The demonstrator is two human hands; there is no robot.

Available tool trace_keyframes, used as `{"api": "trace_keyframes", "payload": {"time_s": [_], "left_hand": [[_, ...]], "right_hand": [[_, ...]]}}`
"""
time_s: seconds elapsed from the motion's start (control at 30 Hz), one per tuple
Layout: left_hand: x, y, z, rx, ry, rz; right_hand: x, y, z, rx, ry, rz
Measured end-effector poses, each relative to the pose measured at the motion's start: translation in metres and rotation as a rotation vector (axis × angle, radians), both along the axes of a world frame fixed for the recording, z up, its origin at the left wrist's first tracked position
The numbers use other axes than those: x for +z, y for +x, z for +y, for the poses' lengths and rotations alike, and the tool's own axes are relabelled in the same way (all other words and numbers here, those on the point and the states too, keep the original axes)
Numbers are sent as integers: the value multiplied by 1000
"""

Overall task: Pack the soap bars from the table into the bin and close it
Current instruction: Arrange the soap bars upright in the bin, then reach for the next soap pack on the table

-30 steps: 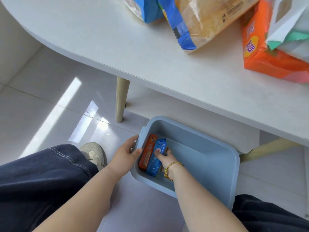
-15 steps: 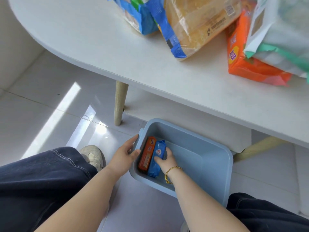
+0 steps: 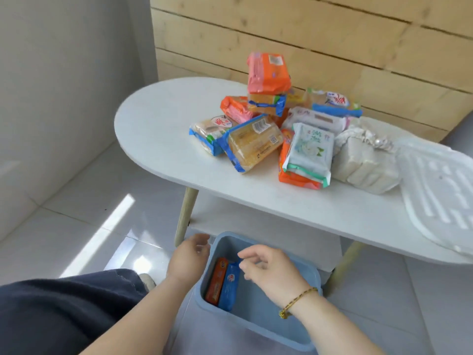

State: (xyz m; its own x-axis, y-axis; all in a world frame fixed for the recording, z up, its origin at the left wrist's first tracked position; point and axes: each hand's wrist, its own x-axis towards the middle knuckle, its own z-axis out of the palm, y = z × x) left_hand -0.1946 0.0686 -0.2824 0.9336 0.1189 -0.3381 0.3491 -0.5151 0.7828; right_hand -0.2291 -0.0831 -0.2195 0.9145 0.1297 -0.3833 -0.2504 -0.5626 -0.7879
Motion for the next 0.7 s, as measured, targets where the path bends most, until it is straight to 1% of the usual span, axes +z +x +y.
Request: {"api": "trace_keyframes", "payload": {"time_s": [0.1, 0.2, 0.27, 0.3, 0.33, 0.37, 0.43, 0.47, 0.57, 0.63, 0.7], "left_hand": [[48, -12, 1, -29, 101, -341], [94, -19, 10, -56, 181, -639], [117, -12, 18, -103, 248, -853], [126, -6, 21, -136, 298, -932], [131, 2, 25, -159, 349, -972], [133, 10, 27, -172, 403, -973], [128, 24, 29, -154, 477, -887], [123, 30, 28, -119, 474, -823], [106, 47, 27, -20, 386, -615], [95, 53, 26, -43, 450, -555], [89, 56, 25, -89, 510, -505]], "right_hand": [[63, 9, -8, 14, 78, -184], [118, 32, -13, -48, 115, -404], [142, 55, -15, -111, 52, -544], [152, 69, -15, -138, 6, -590], [161, 85, -14, -165, -52, -622], [169, 101, -13, -194, -122, -645], [182, 130, -9, -238, -246, -657], [186, 143, -5, -250, -298, -659], [189, 179, 11, -287, -446, -641], [186, 198, 21, -320, -516, -573], [180, 215, 28, -326, -589, -458]]}}
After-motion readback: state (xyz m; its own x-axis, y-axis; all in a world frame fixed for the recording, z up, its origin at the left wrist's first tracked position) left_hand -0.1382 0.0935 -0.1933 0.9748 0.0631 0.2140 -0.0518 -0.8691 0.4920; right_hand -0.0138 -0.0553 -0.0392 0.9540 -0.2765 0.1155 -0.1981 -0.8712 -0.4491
